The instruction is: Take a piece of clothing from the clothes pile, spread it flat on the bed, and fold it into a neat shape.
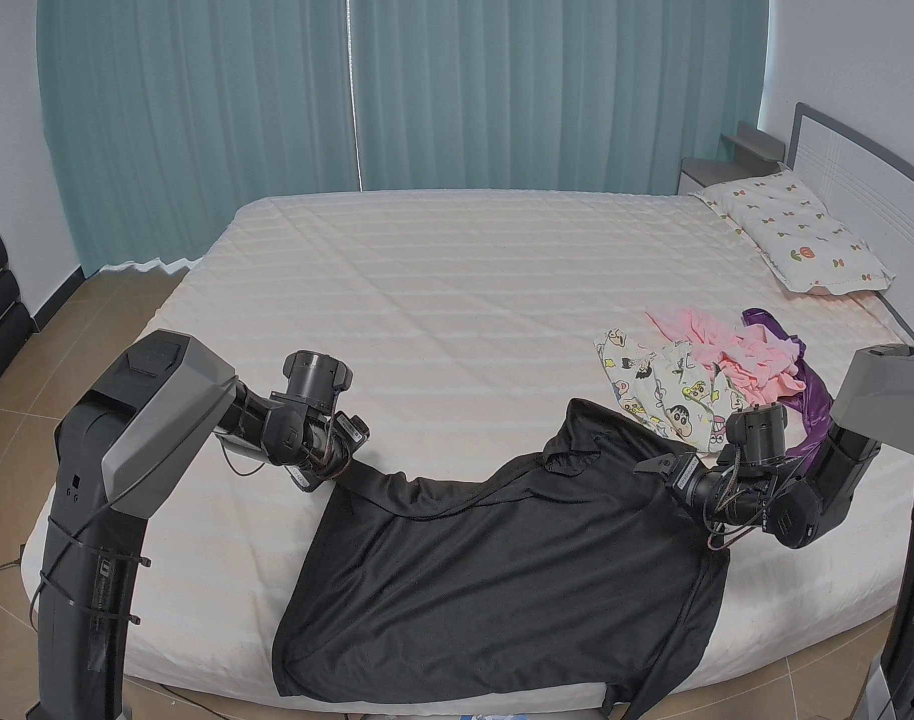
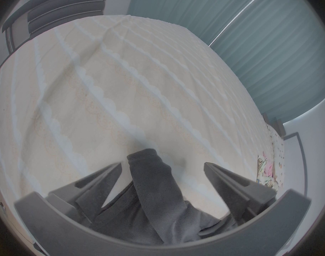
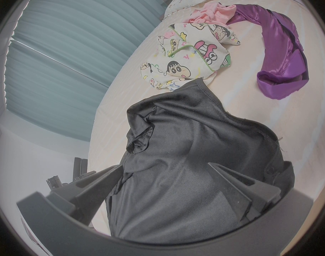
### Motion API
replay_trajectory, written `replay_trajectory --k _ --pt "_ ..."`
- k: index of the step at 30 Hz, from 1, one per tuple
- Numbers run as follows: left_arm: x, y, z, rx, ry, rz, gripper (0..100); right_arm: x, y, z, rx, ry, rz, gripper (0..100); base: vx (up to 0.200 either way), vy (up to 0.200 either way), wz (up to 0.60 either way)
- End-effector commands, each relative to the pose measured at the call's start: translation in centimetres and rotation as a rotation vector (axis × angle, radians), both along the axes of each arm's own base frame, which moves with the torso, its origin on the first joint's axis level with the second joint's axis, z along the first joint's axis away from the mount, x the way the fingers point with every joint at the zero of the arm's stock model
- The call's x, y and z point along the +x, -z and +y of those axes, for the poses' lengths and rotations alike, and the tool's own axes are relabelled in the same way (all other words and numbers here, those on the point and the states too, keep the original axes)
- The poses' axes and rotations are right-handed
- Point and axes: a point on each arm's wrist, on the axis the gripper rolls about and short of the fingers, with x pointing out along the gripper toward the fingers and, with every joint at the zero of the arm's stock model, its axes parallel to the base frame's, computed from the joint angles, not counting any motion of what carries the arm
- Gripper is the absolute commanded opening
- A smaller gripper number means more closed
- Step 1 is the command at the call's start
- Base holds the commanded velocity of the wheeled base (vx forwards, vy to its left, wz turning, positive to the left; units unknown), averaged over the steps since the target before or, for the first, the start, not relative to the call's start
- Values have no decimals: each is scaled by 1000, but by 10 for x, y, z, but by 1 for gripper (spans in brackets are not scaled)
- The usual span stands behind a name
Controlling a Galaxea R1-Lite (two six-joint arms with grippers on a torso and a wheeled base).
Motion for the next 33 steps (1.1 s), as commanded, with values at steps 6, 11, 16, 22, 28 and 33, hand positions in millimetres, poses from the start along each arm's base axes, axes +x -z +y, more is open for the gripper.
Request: replay_trajectory --k 6,11,16,22,28,33 --pt "10 2 15 40 -85 -33 0 7 -5 2 7 3 -42 100 0 0 0" --pt "19 -35 43 -19 -231 -120 0 20 -15 12 -11 35 -115 100 0 0 0" --pt "23 -40 61 -26 -269 -133 0 36 -24 33 -17 31 -183 100 0 0 0" --pt "26 -34 68 -32 -276 -123 0 66 -10 60 -23 -11 -159 100 0 0 0" --pt "24 -26 69 -47 -271 -98 0 101 3 81 -100 -41 -139 100 0 0 0" --pt "23 -25 68 -66 -283 -90 0 125 1 82 -144 -19 -141 100 0 0 0"
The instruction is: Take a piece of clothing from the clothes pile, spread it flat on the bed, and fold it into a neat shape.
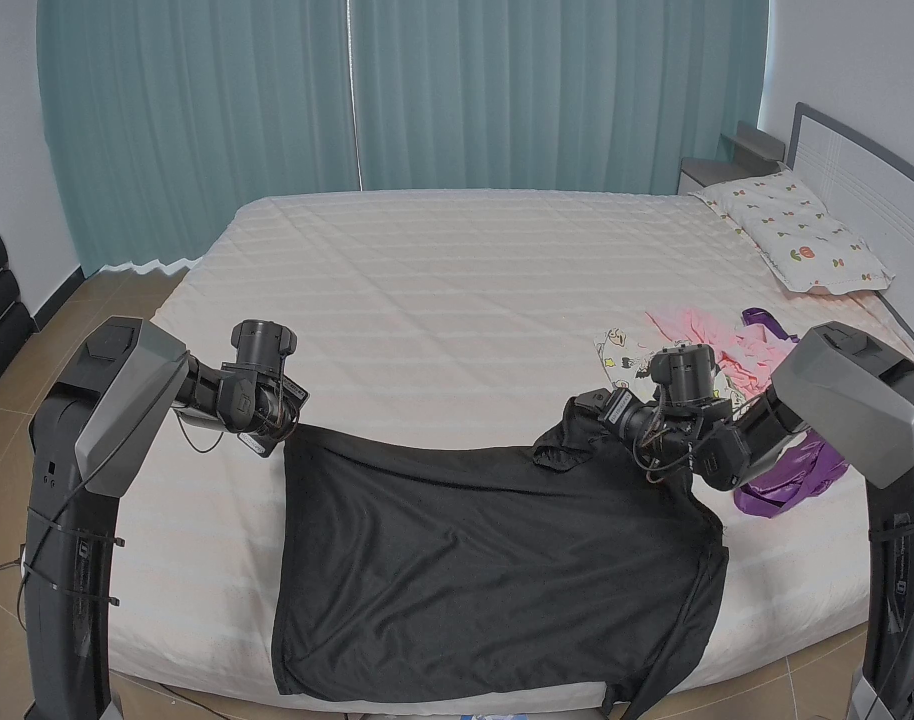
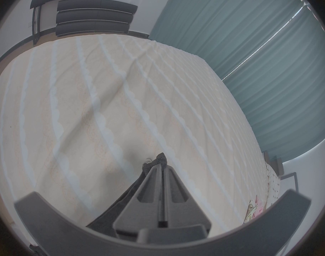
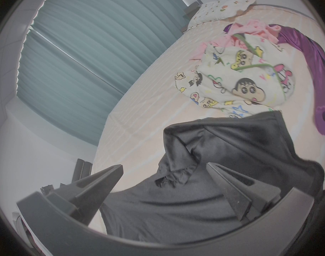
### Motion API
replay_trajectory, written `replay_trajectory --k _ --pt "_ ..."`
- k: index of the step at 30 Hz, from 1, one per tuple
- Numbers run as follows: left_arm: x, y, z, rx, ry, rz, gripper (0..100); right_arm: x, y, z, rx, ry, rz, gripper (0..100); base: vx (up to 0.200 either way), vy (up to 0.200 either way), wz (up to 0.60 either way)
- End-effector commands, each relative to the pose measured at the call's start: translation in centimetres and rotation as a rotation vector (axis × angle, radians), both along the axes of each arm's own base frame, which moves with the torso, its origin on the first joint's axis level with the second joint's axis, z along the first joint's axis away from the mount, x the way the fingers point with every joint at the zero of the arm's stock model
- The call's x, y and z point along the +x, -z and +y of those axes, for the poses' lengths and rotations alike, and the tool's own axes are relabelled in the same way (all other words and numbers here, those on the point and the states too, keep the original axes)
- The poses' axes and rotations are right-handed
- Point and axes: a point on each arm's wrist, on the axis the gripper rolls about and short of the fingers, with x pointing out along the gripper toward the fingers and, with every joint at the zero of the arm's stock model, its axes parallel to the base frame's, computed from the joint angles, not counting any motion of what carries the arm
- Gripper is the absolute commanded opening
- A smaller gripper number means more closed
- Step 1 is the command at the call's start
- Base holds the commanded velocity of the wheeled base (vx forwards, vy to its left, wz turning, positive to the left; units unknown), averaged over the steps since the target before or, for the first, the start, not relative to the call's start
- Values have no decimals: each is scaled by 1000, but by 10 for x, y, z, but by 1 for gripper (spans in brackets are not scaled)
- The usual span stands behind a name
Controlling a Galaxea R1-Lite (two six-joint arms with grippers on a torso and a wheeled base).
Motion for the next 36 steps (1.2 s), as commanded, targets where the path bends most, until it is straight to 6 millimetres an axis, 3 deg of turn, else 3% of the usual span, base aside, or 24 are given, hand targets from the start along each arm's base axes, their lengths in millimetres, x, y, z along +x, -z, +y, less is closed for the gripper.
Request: replay_trajectory --k 1,18,24,25,31,36 --pt "-2 6 2 -24 -9 17 0 35 27 13 -76 18 44 100 0 0 0" --pt "-4 8 1 -31 -5 30 0 84 30 -3 33 169 161 100 0 0 0" --pt "-4 7 1 -34 -9 26 0 82 37 -4 76 211 227 100 0 0 0" --pt "-4 7 1 -34 -9 26 0 82 38 -5 74 215 231 0 0 0 0" --pt "-4 7 1 -34 -9 25 0 85 41 -12 76 229 227 0 0 0 0" --pt "-3 6 2 -38 -12 15 0 93 20 -33 115 269 154 0 0 0 0"
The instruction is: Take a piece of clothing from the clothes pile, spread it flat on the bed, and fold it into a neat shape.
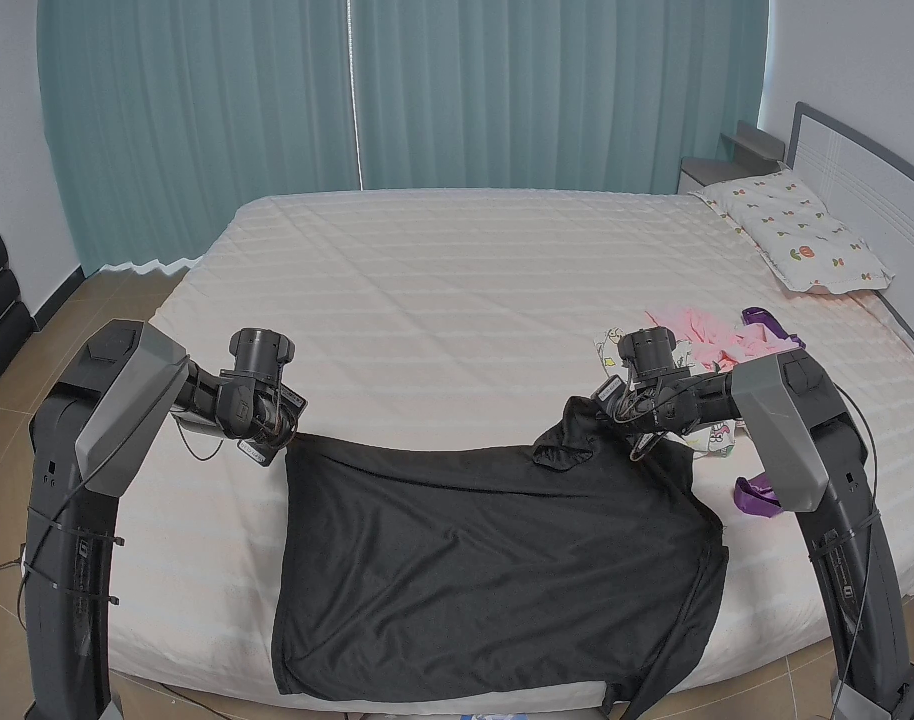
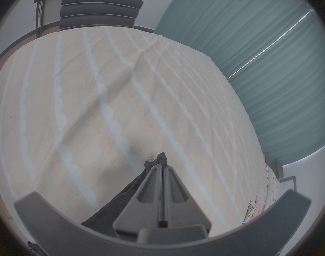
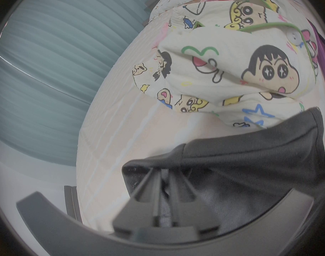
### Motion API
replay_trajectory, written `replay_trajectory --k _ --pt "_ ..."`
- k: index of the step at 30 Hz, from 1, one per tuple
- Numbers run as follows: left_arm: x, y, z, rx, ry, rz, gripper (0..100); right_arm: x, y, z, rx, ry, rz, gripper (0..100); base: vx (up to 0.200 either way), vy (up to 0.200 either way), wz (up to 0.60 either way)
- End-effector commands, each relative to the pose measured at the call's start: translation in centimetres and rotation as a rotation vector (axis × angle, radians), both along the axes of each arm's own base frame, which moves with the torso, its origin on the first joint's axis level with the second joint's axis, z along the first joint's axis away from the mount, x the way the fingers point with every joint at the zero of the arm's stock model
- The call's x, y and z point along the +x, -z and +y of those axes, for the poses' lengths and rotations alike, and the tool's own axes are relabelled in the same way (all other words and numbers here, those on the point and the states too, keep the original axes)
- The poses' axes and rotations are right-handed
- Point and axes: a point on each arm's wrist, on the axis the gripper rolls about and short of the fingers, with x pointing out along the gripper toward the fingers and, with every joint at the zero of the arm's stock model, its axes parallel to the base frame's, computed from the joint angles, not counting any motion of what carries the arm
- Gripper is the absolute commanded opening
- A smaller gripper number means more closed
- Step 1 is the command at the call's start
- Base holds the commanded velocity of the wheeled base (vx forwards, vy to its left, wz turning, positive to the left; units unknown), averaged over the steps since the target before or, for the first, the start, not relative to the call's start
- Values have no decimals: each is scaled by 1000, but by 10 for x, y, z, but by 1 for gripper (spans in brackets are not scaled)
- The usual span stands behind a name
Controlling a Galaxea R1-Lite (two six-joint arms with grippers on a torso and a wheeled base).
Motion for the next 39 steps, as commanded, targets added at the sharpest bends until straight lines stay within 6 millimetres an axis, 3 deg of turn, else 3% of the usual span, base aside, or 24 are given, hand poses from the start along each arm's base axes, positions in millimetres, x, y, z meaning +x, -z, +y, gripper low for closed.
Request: replay_trajectory --k 1,6,7,15,29,39 --pt "1 -2 1 -1 -2 -9 0 5 -16 -16 13 32 -50 0 0 0 0" --pt "1 -3 1 -2 -3 -11 0 6 -29 -26 15 48 -68 0 0 0 0" --pt "1 -3 1 -2 -3 -11 0 6 -33 -26 12 48 -70 100 0 0 0" --pt "1 -3 1 -2 -5 -12 0 5 -33 -25 16 44 -66 100 0 0 0" --pt "1 -2 1 -2 -5 -9 0 4 -6 -14 -39 -5 -32 100 0 0 0" --pt "1 -2 1 -2 -5 -9 0 3 8 -19 -292 -63 -35 100 0 0 0"
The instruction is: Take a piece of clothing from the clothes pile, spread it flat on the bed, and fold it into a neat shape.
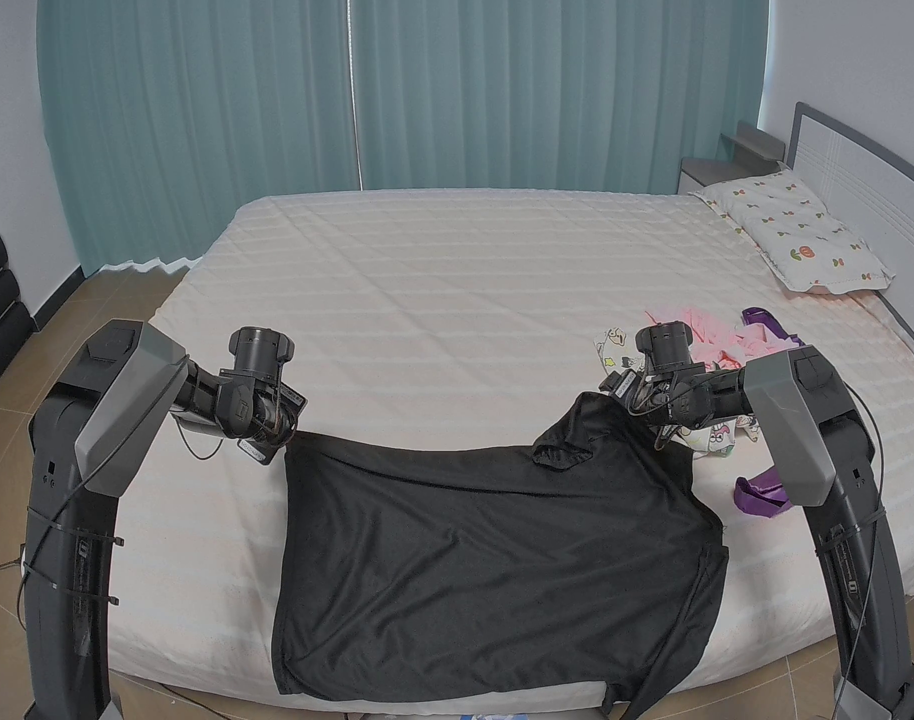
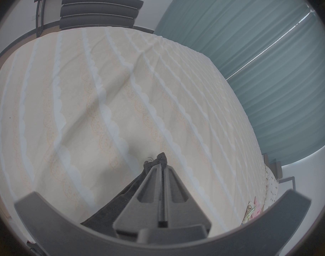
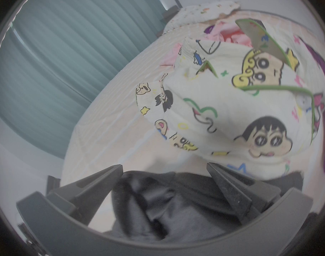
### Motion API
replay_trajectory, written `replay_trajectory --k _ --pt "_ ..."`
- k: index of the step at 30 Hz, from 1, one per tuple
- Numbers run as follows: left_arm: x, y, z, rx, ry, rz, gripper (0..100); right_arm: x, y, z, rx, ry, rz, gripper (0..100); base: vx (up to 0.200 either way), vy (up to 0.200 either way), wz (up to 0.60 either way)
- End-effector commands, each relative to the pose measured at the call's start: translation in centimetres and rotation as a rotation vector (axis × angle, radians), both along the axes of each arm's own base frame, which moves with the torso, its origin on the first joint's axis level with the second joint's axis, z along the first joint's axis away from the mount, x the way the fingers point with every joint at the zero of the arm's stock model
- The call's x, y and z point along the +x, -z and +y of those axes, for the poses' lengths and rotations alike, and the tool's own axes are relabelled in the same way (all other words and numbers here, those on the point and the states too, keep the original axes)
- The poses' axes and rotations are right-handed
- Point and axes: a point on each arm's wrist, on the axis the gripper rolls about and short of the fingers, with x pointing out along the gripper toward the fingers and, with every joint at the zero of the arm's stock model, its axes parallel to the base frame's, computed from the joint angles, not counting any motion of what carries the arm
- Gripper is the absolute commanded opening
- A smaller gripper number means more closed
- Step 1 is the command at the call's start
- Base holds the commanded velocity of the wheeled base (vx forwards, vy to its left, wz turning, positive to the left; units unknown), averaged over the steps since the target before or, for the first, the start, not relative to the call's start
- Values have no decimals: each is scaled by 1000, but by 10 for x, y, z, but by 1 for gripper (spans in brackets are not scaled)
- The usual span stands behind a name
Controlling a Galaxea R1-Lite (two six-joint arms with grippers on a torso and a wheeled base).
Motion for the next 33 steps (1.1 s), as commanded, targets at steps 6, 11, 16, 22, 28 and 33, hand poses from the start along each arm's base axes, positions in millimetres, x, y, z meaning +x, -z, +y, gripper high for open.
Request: replay_trajectory --k 6,11,16,22,28,33 --pt "0 -1 0 0 0 -2 0 -6 15 3 -92 -61 0 100 0 0 0" --pt "0 -1 1 0 -3 -2 0 -14 9 1 -133 -108 -51 100 0 0 0" --pt "0 -1 1 0 -3 -2 0 -14 8 -2 -190 -146 -105 100 0 0 0" --pt "0 -2 1 -1 -3 -5 0 -16 6 0 -220 -197 -131 100 0 0 0" --pt "1 -2 2 -1 -5 -5 0 -25 23 0 -264 -268 -80 100 0 0 0" --pt "0 -2 2 0 -5 -4 0 -26 27 4 -291 -297 -71 100 0 0 0"
